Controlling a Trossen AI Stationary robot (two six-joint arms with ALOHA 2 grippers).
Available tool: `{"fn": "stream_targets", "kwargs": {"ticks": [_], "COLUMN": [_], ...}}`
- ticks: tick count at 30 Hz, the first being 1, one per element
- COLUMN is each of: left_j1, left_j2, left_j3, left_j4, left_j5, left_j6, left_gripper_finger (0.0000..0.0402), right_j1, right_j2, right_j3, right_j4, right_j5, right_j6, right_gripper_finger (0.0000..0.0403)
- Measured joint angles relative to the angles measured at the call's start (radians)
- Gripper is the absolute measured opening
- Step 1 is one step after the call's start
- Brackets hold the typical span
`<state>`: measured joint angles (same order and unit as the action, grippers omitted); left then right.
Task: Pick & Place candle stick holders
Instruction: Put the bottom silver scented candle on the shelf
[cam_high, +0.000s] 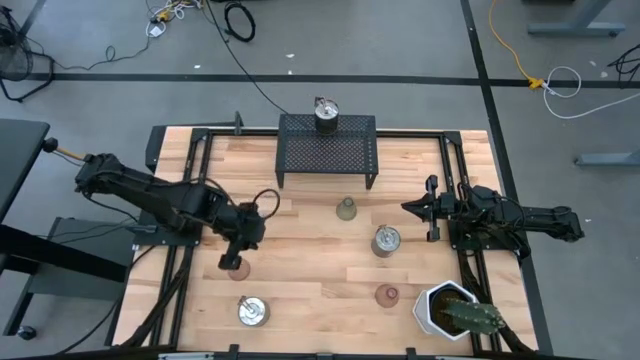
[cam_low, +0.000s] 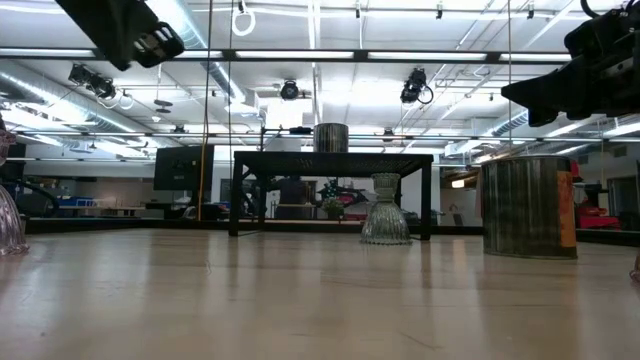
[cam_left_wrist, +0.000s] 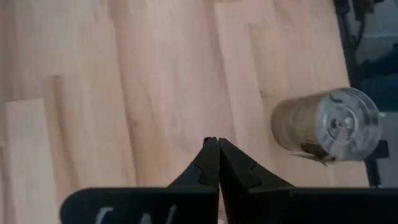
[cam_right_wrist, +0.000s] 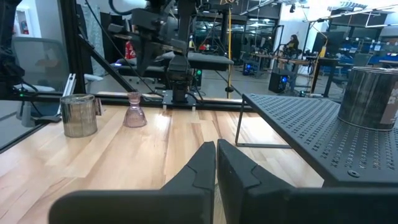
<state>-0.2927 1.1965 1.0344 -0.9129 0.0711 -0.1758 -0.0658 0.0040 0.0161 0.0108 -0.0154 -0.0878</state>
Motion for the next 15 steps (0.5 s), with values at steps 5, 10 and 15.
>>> {"fn": "stream_targets", "kwargs": {"ticks": [5, 10, 15], "left_j1": [-0.05, -0.07, -0.072], "left_j2": [0.0, 0.0, 0.0], "left_j3": [0.0, 0.0, 0.0], "left_j4": [0.02, 0.011, -0.031], "left_j5": [0.0, 0.0, 0.001], "left_j6": [-0.024, -0.045, -0.113], "left_gripper_finger": [0.0, 0.0, 0.0008], "right_j1": [0.0, 0.0, 0.0], "right_j2": [0.0, 0.0, 0.0], "right_j3": [0.0, 0.0, 0.0], "right_j4": [0.0, 0.0, 0.0], "right_j5": [0.0, 0.0, 0.0], "right_j6": [0.0, 0.0, 0.0], "right_gripper_finger": [0.002, 0.002, 0.002]}}
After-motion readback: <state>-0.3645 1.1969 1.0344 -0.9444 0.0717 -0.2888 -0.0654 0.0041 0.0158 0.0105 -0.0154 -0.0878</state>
